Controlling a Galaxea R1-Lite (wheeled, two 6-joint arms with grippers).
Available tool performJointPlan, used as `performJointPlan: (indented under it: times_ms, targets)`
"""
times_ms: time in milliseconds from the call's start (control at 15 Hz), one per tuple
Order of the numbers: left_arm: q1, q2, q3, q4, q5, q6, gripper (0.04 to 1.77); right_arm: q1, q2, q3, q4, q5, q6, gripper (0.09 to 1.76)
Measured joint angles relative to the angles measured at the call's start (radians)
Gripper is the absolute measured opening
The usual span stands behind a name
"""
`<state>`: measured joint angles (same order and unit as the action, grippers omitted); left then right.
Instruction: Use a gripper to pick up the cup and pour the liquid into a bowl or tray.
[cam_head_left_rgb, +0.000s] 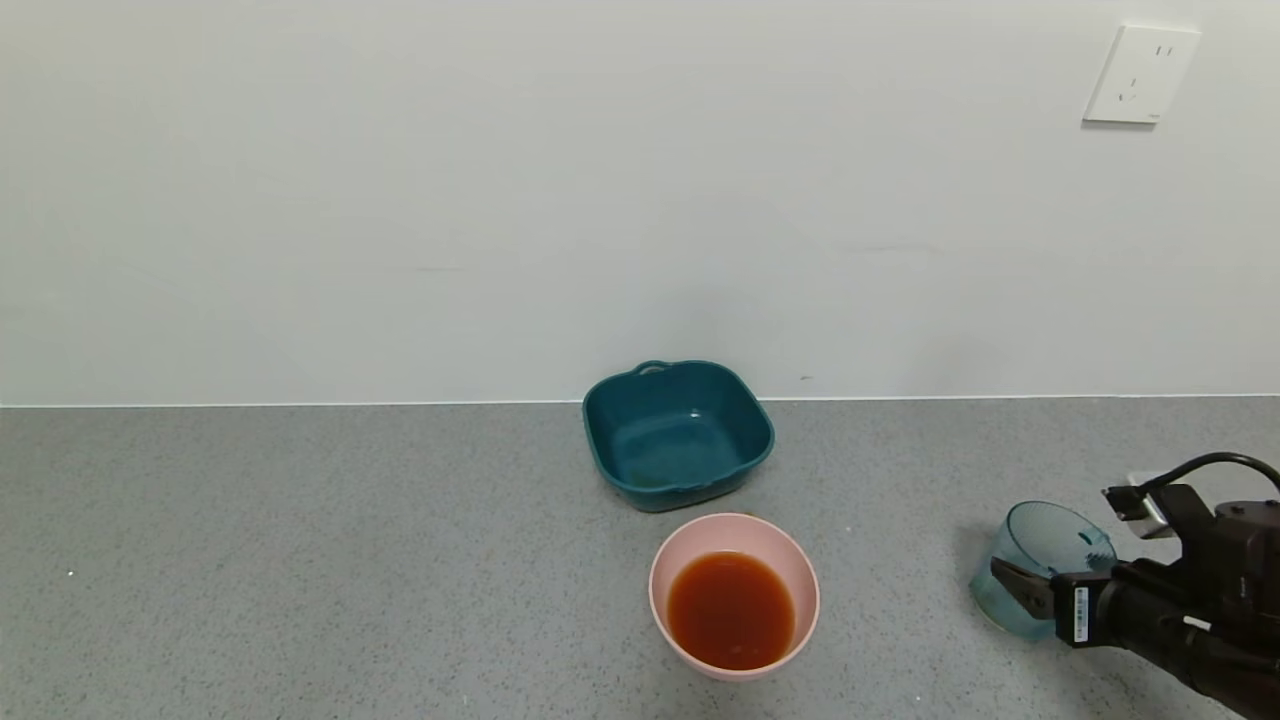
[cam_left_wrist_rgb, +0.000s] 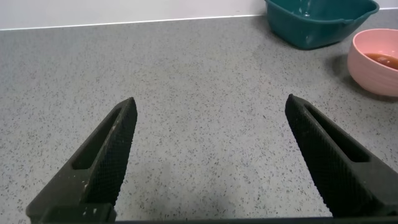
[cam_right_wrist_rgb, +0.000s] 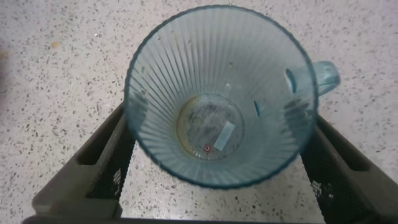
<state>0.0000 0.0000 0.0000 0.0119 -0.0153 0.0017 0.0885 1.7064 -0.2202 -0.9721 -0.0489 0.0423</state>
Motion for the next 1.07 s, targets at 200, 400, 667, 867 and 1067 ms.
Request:
performJointPlan:
  times_ms: [200, 400, 667, 867, 1067]
  targets:
    - [0.000, 0.000, 0.000, 0.000, 0.000, 0.000, 1.72, 0.000, -0.040, 0.007, 0.051, 0.000, -0.013, 1.69]
    - [0.000, 0.000, 0.000, 0.000, 0.000, 0.000, 1.72, 0.000, -0.113, -0.002, 0.146, 0.000, -0.014, 1.69]
    - [0.000, 0.000, 0.000, 0.000, 0.000, 0.000, 1.72, 0.010, -0.278, -0.011, 0.250, 0.000, -0.024, 1.70]
    - [0.000, 0.000, 0.000, 0.000, 0.000, 0.000, 1.72, 0.015, -0.424, -0.016, 0.349, 0.000, -0.040, 1.70]
    - [0.000, 0.000, 0.000, 0.000, 0.000, 0.000, 1.72, 0.018, -0.579, -0.021, 0.451, 0.000, -0.046, 1.70]
